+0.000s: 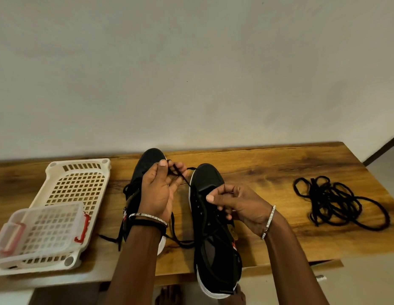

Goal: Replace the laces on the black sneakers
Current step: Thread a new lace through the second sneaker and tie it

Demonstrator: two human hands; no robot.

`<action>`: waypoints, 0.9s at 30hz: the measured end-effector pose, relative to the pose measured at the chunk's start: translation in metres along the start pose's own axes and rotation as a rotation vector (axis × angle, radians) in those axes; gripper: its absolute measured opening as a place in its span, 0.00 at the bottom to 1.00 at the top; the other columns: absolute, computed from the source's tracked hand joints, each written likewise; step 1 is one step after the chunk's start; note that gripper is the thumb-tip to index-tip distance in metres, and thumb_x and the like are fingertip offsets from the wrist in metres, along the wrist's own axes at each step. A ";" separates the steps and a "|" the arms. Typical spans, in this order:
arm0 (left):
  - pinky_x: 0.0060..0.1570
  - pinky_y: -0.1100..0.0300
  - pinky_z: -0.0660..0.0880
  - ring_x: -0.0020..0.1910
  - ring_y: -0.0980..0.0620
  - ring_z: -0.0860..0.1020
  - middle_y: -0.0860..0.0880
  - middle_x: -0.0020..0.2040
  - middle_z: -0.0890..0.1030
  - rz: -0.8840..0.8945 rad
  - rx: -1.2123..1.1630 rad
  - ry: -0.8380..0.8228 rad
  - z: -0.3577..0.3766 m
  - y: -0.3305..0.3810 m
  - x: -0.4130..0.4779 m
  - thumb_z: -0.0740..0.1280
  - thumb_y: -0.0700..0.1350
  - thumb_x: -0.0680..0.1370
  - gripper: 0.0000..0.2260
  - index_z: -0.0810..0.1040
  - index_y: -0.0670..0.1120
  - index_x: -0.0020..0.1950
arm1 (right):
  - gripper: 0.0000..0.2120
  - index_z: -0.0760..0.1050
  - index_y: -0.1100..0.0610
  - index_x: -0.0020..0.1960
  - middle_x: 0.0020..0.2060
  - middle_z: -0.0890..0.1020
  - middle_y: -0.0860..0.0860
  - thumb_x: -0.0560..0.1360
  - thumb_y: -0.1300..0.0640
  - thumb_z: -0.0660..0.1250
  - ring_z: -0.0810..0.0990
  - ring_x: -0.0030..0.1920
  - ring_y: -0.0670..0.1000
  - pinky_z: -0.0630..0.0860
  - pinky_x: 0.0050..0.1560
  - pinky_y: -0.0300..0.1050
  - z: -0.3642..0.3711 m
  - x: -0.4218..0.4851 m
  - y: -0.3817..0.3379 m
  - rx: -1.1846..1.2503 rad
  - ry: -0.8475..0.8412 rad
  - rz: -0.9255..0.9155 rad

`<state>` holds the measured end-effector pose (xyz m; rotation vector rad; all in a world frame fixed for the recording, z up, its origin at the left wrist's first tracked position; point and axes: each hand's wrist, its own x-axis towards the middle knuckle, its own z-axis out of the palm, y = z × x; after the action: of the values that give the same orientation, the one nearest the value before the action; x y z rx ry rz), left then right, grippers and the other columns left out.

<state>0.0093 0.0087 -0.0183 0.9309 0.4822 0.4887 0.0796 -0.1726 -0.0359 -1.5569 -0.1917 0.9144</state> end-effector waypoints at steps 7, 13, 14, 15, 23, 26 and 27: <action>0.58 0.51 0.80 0.53 0.45 0.83 0.41 0.48 0.83 0.008 -0.188 -0.019 -0.003 0.010 0.004 0.59 0.42 0.84 0.08 0.75 0.39 0.51 | 0.06 0.83 0.56 0.36 0.24 0.70 0.49 0.69 0.56 0.78 0.74 0.28 0.48 0.73 0.35 0.41 -0.009 -0.006 0.000 0.003 0.008 0.101; 0.57 0.50 0.80 0.52 0.45 0.83 0.42 0.48 0.83 0.011 -0.223 -0.025 -0.011 0.011 0.007 0.60 0.43 0.84 0.08 0.75 0.41 0.49 | 0.07 0.76 0.57 0.39 0.24 0.71 0.47 0.74 0.55 0.70 0.81 0.35 0.48 0.82 0.43 0.46 -0.013 -0.005 0.002 0.785 -0.037 0.121; 0.57 0.49 0.80 0.51 0.46 0.83 0.43 0.46 0.82 0.004 -0.220 -0.029 -0.013 0.010 0.007 0.60 0.43 0.84 0.08 0.75 0.42 0.49 | 0.07 0.77 0.57 0.40 0.26 0.72 0.47 0.74 0.55 0.70 0.81 0.33 0.47 0.83 0.45 0.48 -0.013 -0.004 0.004 0.877 -0.061 0.122; 0.57 0.48 0.80 0.48 0.48 0.82 0.44 0.45 0.81 0.002 -0.209 -0.029 -0.014 0.010 0.007 0.60 0.43 0.84 0.08 0.75 0.42 0.49 | 0.06 0.79 0.58 0.42 0.28 0.75 0.47 0.74 0.56 0.72 0.81 0.33 0.46 0.84 0.47 0.51 -0.012 -0.004 0.006 0.939 -0.100 0.111; 0.53 0.57 0.79 0.47 0.60 0.80 0.53 0.51 0.80 0.106 0.797 -0.218 -0.013 -0.008 -0.001 0.74 0.47 0.76 0.16 0.74 0.48 0.61 | 0.29 0.72 0.55 0.74 0.53 0.83 0.54 0.74 0.65 0.73 0.85 0.54 0.52 0.81 0.57 0.58 0.004 -0.005 0.008 0.863 -0.393 -0.047; 0.56 0.53 0.79 0.53 0.54 0.80 0.50 0.57 0.80 0.183 1.105 -0.336 -0.013 -0.019 0.000 0.76 0.45 0.72 0.23 0.72 0.46 0.63 | 0.29 0.71 0.53 0.75 0.58 0.82 0.57 0.76 0.66 0.70 0.83 0.59 0.57 0.79 0.60 0.62 0.004 -0.008 0.004 0.790 -0.437 -0.069; 0.57 0.54 0.78 0.55 0.53 0.79 0.49 0.58 0.79 0.208 1.152 -0.347 -0.012 -0.021 0.000 0.76 0.45 0.72 0.23 0.72 0.46 0.64 | 0.27 0.72 0.54 0.74 0.58 0.82 0.58 0.77 0.66 0.68 0.84 0.58 0.58 0.80 0.58 0.61 0.003 -0.010 0.002 0.762 -0.422 -0.060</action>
<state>0.0064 0.0058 -0.0420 2.1467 0.3248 0.1867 0.0703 -0.1765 -0.0329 -0.6470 -0.1595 1.0946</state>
